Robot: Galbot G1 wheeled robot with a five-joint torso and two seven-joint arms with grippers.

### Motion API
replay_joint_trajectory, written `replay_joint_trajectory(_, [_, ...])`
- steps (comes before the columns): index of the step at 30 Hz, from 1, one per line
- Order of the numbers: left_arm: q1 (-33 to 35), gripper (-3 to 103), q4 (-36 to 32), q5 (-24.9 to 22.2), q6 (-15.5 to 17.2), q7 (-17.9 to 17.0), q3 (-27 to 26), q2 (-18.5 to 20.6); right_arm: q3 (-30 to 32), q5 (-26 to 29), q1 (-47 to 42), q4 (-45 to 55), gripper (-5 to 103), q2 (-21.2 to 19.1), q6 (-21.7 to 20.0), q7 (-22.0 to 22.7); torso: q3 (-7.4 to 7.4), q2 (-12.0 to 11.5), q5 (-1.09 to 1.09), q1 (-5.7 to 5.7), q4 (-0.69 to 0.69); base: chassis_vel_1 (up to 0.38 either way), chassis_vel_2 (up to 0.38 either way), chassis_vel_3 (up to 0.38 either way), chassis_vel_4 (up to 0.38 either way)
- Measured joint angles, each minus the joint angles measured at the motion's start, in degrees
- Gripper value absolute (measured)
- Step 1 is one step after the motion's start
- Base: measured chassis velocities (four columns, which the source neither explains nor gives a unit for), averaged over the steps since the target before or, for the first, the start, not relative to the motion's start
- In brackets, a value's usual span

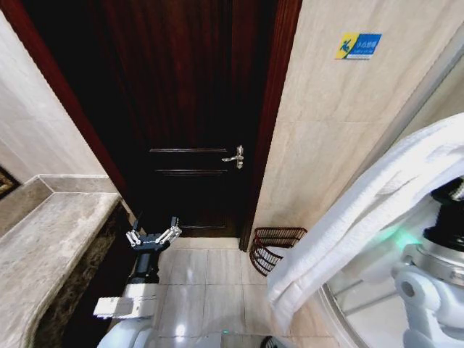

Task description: Discard the used towel into the hamper.

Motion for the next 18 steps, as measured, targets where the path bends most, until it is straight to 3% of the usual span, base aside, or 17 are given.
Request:
replay_joint_trajectory(6, [0.0,100,0.0,0.0,0.0,0.0,0.0,0.0,0.1,0.0,-0.2,0.2,9,0.0,0.0,0.0,0.01,0.0,0.01,0.03,0.01,-0.149,0.148,0.149,-0.137])
replay_joint_trajectory(18, [0.0,100,0.0,0.0,0.0,0.0,0.0,0.0,1.8,3.3,3.2,-1.5,9,-4.0,-0.8,0.1,0.02,0.0,0.01,0.03,0.01,-0.106,0.113,0.117,-0.112])
